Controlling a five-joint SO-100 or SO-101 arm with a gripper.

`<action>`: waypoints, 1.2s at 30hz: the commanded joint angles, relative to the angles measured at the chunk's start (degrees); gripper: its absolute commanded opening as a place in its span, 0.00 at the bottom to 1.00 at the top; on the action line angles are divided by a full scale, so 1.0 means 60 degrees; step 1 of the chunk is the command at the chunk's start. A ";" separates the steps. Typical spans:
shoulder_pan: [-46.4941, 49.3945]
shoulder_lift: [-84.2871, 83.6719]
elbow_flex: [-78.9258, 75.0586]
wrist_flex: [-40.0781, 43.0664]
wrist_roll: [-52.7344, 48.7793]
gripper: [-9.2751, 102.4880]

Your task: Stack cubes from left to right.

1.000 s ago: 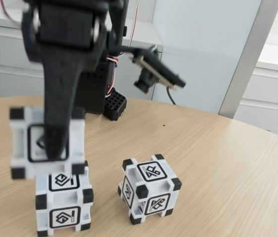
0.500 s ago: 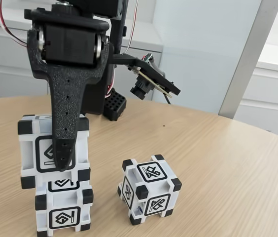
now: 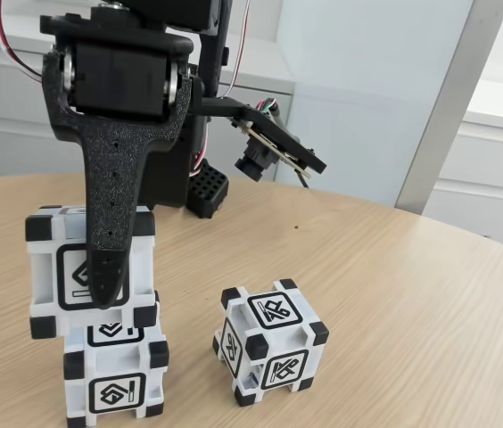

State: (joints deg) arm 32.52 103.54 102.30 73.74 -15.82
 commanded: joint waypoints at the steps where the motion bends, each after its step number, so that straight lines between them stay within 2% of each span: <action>1: 0.0073 0.0059 -0.0029 0.0044 0.0146 0.23; 10: 0.0044 0.0249 0.0308 0.0630 0.0117 0.23; 19: 0.0073 0.0190 0.0322 0.0557 0.0264 0.23; 31: 0.0073 0.0088 0.0322 0.0557 0.0220 0.37; 36: 0.0029 0.0132 0.0322 0.0615 0.0073 0.39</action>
State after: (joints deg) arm 32.52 103.54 104.50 77.43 -14.85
